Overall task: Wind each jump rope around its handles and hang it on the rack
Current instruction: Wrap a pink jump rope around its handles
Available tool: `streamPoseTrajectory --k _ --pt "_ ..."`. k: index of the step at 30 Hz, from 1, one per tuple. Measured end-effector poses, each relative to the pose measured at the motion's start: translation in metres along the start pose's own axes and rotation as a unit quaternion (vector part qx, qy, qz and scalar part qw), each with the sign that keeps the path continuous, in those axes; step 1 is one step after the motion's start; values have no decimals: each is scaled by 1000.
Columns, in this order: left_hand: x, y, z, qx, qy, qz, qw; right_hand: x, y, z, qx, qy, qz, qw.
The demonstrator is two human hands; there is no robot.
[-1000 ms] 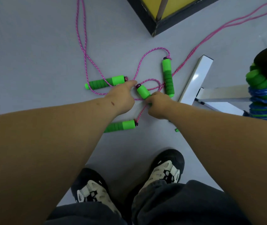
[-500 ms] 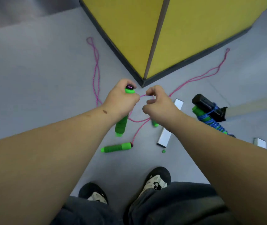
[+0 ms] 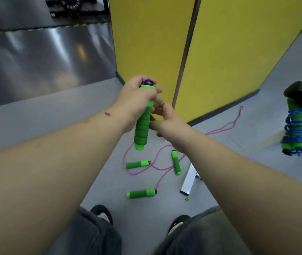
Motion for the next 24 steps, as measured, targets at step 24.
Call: streamPoseTrajectory --k 24 --pt "21 50 -10 83 63 217 971 -42 -43 -14 -8 -107 -58 993"
Point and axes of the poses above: each hand's wrist, its own z-axis towards the middle knuckle, its own x-axis out of the palm, y = z × x, the point moved 2 cm from there along z, towards the middle knuckle, and after that the axes turned 9 degrees about -y, right-handed, at the moved point
